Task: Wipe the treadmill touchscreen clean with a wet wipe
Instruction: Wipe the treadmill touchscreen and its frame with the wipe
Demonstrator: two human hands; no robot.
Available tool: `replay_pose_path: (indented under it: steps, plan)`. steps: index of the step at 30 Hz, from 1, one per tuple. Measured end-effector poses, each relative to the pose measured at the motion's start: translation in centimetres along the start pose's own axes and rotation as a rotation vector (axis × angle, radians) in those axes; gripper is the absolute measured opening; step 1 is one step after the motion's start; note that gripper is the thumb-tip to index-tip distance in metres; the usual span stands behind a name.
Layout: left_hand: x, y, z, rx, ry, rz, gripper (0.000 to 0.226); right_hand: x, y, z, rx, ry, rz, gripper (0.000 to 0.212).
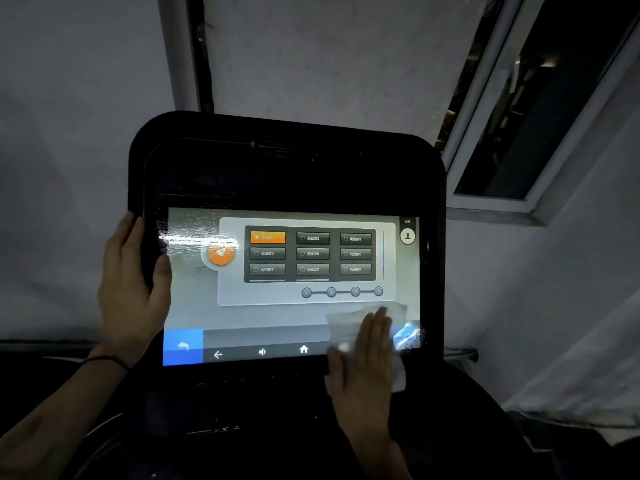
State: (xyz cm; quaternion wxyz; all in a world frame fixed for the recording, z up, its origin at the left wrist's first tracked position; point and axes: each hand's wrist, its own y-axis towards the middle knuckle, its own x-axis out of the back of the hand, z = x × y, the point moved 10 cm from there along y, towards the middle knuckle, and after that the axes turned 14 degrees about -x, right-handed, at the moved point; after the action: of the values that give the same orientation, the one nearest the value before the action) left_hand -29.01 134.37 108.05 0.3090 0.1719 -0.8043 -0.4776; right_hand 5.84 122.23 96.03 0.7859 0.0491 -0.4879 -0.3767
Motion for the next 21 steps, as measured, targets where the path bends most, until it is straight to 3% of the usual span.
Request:
replay_pose_path:
  steps: [5,11,16,21]
  plan:
    - [0.0,0.1,-0.2,-0.003,0.005,0.018,0.058,0.3,3.0,3.7,0.092,0.000,0.017,0.079]
    - [0.2,0.2,-0.3,-0.008,-0.005,0.007,0.057,0.5,1.0,0.1,-0.025,0.029,-0.010,0.078]
    - [0.1,0.1,-0.3,-0.002,0.002,0.013,0.055,-0.6,1.7,4.3,0.095,0.004,0.030,0.079]
    - [0.1,0.0,-0.3,0.008,-0.006,0.017,0.055,1.8,5.1,1.0,-0.019,0.038,-0.062,0.078]
